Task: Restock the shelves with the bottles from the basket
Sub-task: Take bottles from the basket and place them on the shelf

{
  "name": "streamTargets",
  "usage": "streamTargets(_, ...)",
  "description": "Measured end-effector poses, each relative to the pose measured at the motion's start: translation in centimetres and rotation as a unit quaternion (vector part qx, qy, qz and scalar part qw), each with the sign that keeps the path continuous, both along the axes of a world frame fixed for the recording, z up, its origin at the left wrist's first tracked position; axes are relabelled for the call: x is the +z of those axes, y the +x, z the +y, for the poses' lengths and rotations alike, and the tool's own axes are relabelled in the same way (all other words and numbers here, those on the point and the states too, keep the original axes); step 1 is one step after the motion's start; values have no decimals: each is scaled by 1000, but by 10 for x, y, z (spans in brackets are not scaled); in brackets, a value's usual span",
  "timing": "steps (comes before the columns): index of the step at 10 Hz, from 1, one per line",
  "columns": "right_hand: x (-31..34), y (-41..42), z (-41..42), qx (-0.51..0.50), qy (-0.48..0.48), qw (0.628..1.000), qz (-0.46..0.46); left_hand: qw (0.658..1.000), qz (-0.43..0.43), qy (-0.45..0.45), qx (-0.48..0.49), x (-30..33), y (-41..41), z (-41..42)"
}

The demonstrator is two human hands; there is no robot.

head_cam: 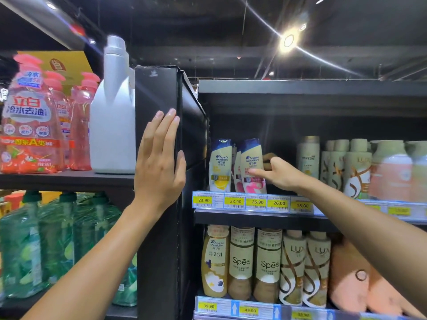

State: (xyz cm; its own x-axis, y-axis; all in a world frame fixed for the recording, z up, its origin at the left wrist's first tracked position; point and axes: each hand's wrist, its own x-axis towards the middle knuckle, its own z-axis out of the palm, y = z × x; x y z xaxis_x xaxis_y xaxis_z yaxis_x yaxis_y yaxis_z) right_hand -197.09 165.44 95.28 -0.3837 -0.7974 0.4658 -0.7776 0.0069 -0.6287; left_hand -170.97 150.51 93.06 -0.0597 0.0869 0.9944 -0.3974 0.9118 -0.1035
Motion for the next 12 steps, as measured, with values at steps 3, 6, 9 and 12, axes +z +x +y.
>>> streamTargets(3,4,-8,6,-69,39,997,15,1000,4,-15,5,1,-1,-3)
streamTargets(6,3,-3,-2,-82,114,989,49,1000,15,-21,7,0,-3,-3)
streamTargets(9,6,11,-26,-133,175,970,99,1000,13,-18,4,0,-2,0)
streamTargets(12,11,27,1,-140,213,951,175,1000,10,-9,17,0,-3,2)
